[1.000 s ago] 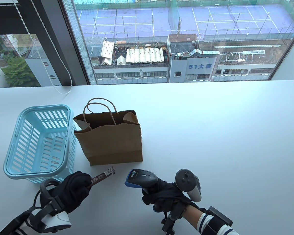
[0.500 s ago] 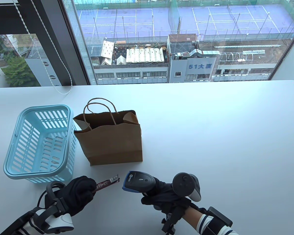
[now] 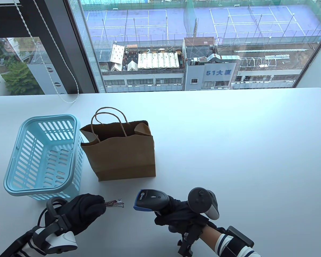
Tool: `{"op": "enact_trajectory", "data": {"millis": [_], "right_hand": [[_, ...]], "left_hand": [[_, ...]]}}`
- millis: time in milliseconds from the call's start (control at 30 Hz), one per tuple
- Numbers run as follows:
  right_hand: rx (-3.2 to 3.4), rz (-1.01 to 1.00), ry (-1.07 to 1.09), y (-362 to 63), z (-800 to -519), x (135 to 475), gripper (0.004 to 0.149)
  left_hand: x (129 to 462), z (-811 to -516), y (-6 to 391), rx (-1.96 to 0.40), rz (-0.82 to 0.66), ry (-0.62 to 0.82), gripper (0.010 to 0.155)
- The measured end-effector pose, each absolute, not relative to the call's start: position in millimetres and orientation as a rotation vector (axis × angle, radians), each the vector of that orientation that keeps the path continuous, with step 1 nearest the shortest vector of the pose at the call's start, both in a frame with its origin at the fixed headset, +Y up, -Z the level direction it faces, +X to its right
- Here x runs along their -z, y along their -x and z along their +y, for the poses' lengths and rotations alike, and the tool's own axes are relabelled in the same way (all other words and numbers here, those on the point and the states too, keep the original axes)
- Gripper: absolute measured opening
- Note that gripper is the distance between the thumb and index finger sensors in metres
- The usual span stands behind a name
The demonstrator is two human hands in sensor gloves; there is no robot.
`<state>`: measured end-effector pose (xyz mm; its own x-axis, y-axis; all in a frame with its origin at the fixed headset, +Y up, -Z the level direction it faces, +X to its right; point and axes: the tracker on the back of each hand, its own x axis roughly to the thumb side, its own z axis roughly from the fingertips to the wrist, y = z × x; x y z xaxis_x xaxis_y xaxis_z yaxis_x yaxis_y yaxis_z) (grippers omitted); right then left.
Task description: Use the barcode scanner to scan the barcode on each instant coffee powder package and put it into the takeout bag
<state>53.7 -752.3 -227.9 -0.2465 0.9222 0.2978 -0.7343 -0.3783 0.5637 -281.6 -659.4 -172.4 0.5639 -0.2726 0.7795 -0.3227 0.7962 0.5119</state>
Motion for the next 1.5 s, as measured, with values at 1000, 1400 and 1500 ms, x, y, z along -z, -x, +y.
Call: {"op": "enact_trajectory", "data": {"millis": [1000, 1400, 1500], "right_hand": [[-1.834, 0.404, -0.735, -50.6, -751.5, 229.6, 0.061], [-1.837, 0.413, -0.742, -50.5, -751.8, 229.4, 0.061], [-1.837, 0.414, -0.74, -50.6, -751.7, 229.3, 0.061]], "left_hand": [[308.0, -485.4, 339.7, -0.571, -0.274, -0.626, 0.031], [350.8, -527.5, 298.4, -0.49, -0.28, -0.406, 0.032], [357.2, -534.3, 297.6, -0.493, -0.311, -0.307, 0.04]]}}
